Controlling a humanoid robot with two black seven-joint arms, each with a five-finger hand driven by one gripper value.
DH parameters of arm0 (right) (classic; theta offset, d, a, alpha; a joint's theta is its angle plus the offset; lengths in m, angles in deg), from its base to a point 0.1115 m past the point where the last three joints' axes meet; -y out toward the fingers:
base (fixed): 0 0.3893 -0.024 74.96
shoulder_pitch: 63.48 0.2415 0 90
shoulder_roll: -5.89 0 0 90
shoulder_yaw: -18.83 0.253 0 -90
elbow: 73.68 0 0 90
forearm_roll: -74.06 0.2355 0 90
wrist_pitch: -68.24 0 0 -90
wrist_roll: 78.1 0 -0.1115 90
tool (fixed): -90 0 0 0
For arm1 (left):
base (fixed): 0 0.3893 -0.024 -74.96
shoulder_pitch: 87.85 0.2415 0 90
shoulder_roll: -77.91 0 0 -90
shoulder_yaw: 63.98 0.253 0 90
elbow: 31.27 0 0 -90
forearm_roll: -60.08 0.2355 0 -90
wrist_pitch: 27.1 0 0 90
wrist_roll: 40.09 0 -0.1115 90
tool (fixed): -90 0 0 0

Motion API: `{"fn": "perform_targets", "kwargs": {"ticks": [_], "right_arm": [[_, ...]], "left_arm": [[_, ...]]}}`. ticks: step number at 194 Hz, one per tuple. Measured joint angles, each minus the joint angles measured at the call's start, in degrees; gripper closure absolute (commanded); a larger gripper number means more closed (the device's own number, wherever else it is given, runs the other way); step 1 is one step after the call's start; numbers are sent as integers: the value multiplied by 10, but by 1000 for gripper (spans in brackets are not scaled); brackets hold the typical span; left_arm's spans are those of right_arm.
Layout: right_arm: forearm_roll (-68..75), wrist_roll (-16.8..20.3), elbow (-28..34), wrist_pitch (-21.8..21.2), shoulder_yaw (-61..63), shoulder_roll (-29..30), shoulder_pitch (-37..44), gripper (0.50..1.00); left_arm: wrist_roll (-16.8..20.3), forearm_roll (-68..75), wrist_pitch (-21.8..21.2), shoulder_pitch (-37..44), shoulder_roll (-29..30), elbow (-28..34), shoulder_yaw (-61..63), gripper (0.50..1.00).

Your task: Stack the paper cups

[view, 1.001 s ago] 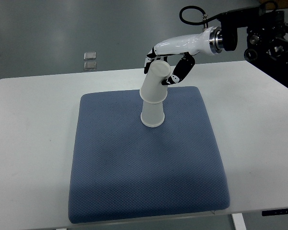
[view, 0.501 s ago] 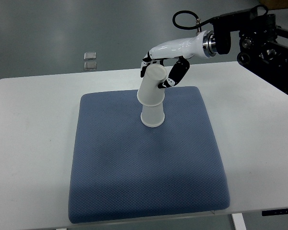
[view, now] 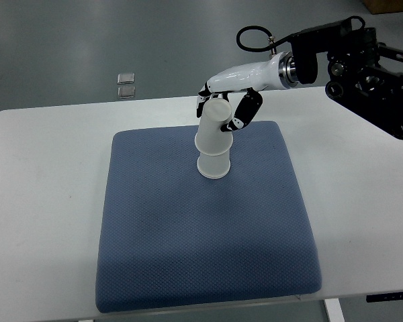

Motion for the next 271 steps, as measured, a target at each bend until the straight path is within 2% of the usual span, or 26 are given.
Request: {"fn": "perform_targets", "kwargs": {"ticks": [137, 182, 220, 248, 265, 271], "right_arm": [[0, 0, -5, 0, 1, -4, 10, 897], [-1, 0, -29, 0, -1, 11, 4, 889], [-1, 0, -53, 24, -29, 19, 3, 818], [-1, -1, -58, 34, -38, 21, 3, 705], [1, -1, -58, 36, -38, 22, 2, 648], [2, -1, -58, 36, -37, 22, 2, 642]], "left_arm": [[0, 0, 0, 0, 0, 0, 0, 500], [0, 0, 0, 0, 0, 0, 0, 500], [0, 0, 0, 0, 0, 0, 0, 500], [0, 0, 0, 0, 0, 0, 0, 500], [0, 0, 0, 0, 0, 0, 0, 500], [0, 0, 0, 0, 0, 0, 0, 500]]}}
